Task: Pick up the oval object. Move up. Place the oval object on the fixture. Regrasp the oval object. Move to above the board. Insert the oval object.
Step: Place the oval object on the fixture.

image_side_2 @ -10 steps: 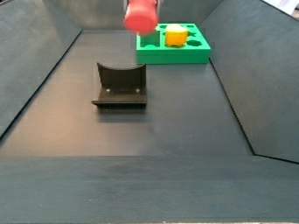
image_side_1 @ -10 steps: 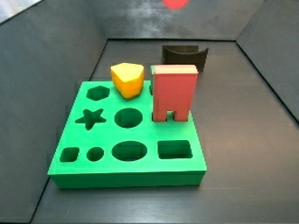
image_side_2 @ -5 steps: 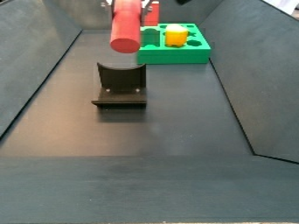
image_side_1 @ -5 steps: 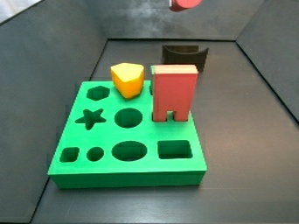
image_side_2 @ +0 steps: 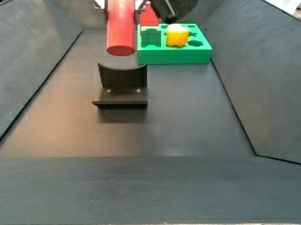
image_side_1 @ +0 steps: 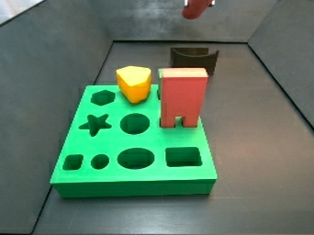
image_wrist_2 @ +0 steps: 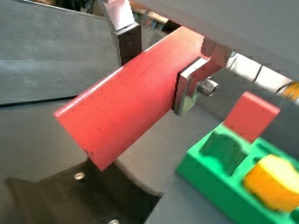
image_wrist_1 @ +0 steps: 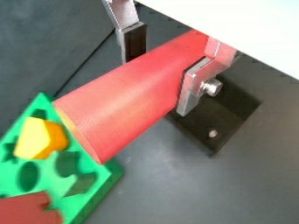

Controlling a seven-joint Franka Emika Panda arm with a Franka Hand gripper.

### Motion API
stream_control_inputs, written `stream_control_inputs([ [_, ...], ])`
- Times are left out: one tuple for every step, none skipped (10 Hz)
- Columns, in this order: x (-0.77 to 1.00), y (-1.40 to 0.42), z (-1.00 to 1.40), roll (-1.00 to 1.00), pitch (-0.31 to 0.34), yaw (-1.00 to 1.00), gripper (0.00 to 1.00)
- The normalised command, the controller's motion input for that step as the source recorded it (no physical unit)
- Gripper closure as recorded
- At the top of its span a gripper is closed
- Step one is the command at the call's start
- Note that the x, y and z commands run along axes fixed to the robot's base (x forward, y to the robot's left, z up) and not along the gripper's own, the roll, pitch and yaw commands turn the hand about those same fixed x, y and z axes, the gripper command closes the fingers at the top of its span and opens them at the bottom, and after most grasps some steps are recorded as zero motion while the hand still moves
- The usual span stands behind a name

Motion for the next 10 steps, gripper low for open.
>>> stream_control_inputs([
  [0.07, 0.04, -0.02, -0.46, 0.071, -0.15, 1.0],
  [0.08, 0.04, -0.02, -0.29, 0.056, -0.14, 1.0],
  [0.13, 0.13, -1.0, -1.0, 0.127, -0.15, 1.0],
  [0.14, 0.14, -1.0, -1.0, 0.115, -0.16, 1.0],
  [0.15, 0.14, -1.0, -0.97, 0.132, -0.18, 1.0],
  [0.17, 0.14, -1.0, -0.82, 0.119, -0.17, 1.0],
  [0.18, 0.14, -1.0, -0.66, 0.091, -0.17, 1.0],
  [0.18, 0.14, -1.0, -0.49, 0.066, -0.17, 1.0],
  [0.19, 0.14, -1.0, -0.29, 0.038, -0.16, 1.0],
  [0.19, 0.14, -1.0, -0.21, 0.014, -0.15, 1.0],
])
